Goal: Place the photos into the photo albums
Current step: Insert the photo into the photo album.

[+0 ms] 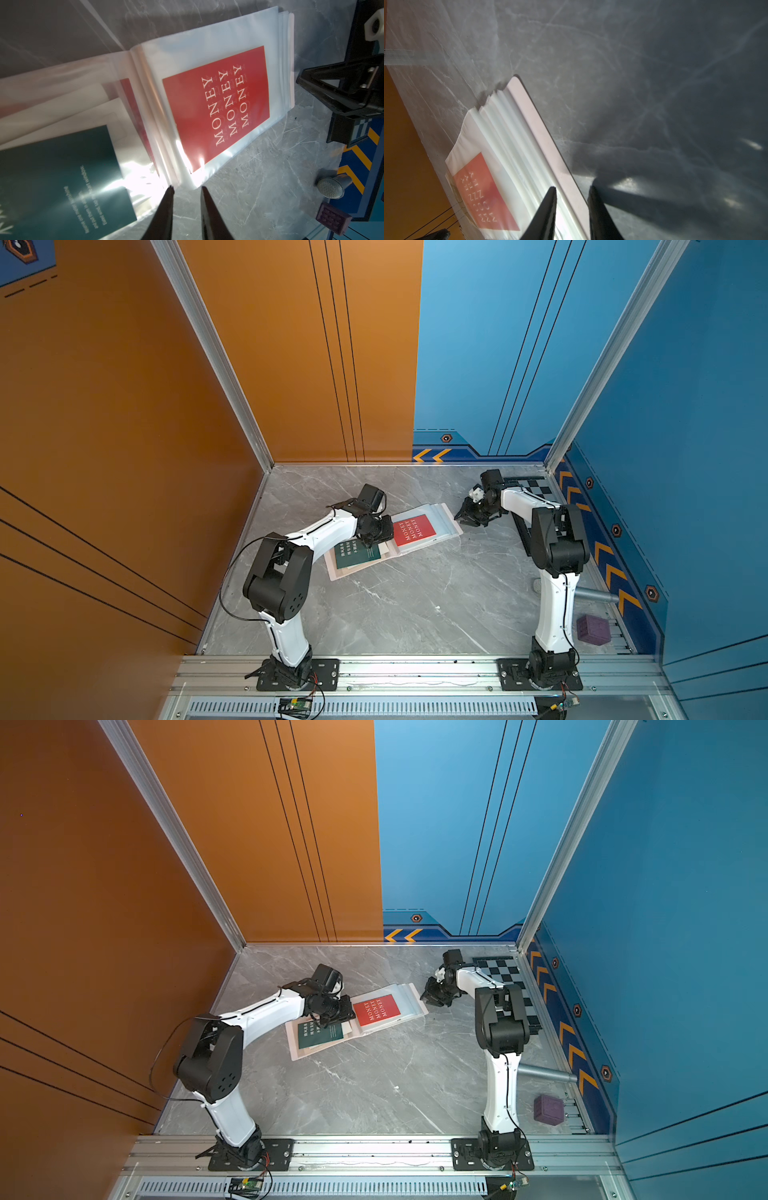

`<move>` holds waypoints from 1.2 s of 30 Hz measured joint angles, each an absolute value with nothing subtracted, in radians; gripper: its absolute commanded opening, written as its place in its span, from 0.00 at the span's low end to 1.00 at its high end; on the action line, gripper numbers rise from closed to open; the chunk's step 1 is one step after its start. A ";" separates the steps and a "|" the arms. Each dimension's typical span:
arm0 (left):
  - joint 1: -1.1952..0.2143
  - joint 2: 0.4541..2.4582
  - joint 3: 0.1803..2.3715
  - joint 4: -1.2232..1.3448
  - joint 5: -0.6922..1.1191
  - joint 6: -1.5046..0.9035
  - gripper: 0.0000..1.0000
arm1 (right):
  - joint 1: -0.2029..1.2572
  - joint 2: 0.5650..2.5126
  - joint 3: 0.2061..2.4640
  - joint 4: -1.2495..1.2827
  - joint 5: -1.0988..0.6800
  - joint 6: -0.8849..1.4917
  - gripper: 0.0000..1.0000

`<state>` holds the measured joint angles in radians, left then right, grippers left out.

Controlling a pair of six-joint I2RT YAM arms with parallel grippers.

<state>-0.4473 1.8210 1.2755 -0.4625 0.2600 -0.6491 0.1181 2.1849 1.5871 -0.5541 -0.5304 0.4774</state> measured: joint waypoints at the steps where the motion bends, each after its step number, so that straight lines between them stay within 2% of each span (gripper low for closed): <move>1: -0.448 1.843 1.292 -0.463 0.260 -0.646 0.24 | 0.118 2.186 1.590 -0.559 -0.530 0.474 0.30; 12: -0.461 2.012 1.391 -0.464 0.261 -0.634 0.20 | 0.118 2.187 1.592 -0.590 -0.546 0.441 0.30; 18: -0.462 2.024 1.398 -0.464 0.260 -0.631 0.18 | 0.115 2.197 1.595 -0.593 -0.600 0.442 0.30; 31: -0.462 2.028 1.395 -0.460 0.253 -0.624 0.16 | 0.132 2.222 1.554 -0.493 -0.835 0.525 0.30; 36: -0.462 2.022 1.390 -0.456 0.253 -0.624 0.19 | 0.132 2.178 1.497 -0.467 -0.813 0.552 0.30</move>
